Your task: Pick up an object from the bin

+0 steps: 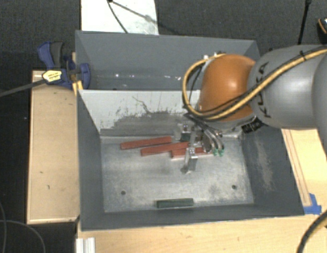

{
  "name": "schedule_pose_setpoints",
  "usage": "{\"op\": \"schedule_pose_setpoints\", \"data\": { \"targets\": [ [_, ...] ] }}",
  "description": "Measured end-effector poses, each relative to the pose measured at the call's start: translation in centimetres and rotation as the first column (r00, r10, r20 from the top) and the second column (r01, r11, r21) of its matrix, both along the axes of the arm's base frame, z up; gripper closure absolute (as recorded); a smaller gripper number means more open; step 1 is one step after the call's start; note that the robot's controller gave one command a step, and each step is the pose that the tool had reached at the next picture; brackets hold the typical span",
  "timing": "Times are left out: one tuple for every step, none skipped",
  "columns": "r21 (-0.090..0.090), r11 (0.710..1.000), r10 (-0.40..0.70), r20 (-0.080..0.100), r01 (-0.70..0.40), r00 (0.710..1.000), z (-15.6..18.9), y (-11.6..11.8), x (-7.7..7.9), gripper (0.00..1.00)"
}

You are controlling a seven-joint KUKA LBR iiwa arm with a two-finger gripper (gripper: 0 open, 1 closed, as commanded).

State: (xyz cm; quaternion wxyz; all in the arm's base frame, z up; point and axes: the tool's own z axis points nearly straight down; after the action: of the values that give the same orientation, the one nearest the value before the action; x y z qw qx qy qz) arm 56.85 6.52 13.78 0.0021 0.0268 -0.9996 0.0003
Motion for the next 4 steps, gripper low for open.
{"op": "schedule_pose_setpoints", "data": {
  "targets": [
    [-0.001,0.996,-0.093,0.000,0.093,0.996,-5.77,-3.37,1.91,0.00],
    [0.002,0.996,-0.094,0.004,0.094,0.996,-5.47,-3.17,1.99,1.00],
    [0.002,0.996,-0.095,0.004,0.095,0.996,-5.46,-3.17,2.00,0.00],
    [0.002,0.995,-0.096,0.004,0.096,0.995,-5.47,-3.16,1.99,1.00]
  ]
}}
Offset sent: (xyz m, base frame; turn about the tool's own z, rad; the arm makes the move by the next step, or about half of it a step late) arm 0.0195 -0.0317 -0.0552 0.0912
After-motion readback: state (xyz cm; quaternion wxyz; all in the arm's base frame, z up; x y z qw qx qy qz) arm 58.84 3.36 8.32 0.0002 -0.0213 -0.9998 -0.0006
